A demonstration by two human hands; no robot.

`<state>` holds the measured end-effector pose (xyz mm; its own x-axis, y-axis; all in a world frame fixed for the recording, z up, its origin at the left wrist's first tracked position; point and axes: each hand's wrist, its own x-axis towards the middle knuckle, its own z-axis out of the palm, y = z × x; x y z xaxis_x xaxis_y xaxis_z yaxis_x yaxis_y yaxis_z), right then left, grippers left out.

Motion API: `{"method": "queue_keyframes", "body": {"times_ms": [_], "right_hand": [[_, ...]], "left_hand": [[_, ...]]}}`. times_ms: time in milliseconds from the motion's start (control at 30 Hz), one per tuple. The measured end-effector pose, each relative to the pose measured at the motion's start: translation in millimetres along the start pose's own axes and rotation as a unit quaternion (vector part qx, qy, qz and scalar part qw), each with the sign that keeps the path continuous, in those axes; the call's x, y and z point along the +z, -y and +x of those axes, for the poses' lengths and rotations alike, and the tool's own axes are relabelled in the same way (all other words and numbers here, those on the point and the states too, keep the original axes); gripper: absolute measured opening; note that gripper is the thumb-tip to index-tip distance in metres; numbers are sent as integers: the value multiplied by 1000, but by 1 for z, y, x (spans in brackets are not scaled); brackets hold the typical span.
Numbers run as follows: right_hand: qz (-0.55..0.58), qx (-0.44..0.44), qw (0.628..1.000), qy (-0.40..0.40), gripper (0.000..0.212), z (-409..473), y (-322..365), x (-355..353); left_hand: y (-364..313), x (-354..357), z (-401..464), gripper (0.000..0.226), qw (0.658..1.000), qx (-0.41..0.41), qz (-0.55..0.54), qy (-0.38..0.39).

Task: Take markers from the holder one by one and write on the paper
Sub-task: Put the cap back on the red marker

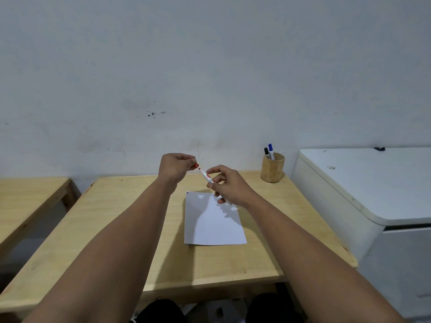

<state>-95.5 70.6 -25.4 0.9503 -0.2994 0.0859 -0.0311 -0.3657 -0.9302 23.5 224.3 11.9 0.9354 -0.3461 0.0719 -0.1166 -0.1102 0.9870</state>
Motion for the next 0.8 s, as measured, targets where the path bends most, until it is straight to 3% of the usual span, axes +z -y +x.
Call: {"method": "queue_keyframes", "body": {"times_ms": [400,667,800], "right_hand": [[8,-8,1000,-26,32,-5,-1,-18],[13,-26,995,-96,22,0,1,-50],[4,6,992,-123,26,7,-3,-85]], "left_hand": [[-8,25,-7,11,997,26,70,30],[-20,71,-9,12,999,43,8,33],[-36,104,-1,20,992,48,-19,114]]}}
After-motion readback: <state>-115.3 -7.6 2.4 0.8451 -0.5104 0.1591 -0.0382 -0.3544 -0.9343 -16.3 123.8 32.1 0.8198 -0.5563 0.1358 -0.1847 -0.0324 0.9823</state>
